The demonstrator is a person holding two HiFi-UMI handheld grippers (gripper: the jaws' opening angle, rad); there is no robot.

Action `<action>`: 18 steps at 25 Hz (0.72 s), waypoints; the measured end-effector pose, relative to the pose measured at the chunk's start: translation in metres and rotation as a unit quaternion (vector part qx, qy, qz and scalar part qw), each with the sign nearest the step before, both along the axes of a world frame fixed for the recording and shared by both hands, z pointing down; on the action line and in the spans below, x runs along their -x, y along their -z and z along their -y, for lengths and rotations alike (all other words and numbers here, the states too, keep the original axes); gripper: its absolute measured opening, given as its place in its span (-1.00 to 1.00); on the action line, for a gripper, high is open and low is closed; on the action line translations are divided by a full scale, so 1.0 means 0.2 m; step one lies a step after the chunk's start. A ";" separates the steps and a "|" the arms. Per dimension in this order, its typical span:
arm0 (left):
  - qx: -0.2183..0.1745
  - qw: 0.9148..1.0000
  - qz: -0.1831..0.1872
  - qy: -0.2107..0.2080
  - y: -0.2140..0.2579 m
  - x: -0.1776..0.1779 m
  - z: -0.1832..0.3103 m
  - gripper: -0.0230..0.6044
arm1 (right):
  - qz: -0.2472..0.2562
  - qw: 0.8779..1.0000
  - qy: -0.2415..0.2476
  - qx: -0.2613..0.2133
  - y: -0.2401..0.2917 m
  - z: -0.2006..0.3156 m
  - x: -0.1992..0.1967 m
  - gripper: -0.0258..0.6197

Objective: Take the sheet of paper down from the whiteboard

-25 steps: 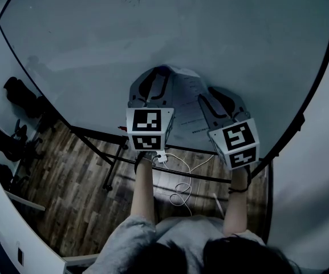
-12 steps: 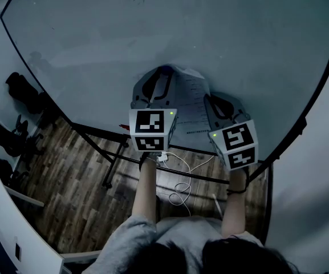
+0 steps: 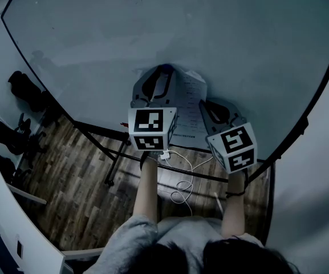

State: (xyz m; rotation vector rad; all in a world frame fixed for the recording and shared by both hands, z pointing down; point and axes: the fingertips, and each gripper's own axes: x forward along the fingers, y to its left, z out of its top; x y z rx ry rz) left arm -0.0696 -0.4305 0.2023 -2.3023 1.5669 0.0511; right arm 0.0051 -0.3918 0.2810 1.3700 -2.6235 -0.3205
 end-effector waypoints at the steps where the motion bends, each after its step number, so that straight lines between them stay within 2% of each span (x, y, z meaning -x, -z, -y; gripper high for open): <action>1: 0.000 1.000 -0.001 0.000 0.00 0.00 0.00 -0.56 | 0.002 1.000 0.003 0.002 -0.01 0.00 0.01 -0.92; 18: 0.002 1.000 -0.008 0.000 0.02 -0.01 0.00 -0.56 | 0.024 0.999 0.029 0.029 -0.09 -0.02 0.03 -0.92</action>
